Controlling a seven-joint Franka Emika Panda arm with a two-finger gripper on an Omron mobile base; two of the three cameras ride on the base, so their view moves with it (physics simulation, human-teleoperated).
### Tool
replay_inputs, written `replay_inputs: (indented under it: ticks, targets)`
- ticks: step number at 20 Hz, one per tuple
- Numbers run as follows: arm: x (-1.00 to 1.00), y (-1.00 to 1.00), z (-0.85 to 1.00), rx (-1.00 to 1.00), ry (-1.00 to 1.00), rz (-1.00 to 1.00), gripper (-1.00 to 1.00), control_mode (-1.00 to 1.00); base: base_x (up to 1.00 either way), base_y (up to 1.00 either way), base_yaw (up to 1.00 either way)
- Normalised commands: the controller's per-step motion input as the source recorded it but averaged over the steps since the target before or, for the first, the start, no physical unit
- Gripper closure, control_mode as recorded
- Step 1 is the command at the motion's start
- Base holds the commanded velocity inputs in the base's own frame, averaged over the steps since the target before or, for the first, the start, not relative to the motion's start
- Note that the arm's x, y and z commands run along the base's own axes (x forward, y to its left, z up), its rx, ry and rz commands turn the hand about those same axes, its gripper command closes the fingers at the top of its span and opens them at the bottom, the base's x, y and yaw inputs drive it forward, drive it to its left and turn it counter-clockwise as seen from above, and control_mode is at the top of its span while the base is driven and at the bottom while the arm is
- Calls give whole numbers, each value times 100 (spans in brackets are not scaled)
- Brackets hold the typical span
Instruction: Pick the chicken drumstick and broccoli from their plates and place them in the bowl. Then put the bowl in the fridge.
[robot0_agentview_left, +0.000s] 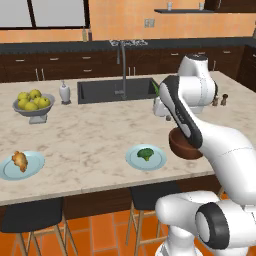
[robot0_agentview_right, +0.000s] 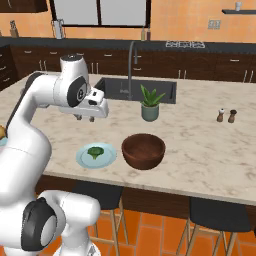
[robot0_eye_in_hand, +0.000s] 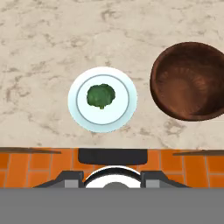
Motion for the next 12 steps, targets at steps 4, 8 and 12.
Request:
replay_inputs:
  ticks: [4, 8, 12]
  targets:
    - [-44, 8, -1, 4, 0, 0, -100, -100, 0, 0, 0]
    - [-84, 14, -30, 29, 0, -9, -100, -100, 0, 0, 0]
    - [-28, 4, -59, 25, 0, -21, -100, -100, 0, 0, 0]
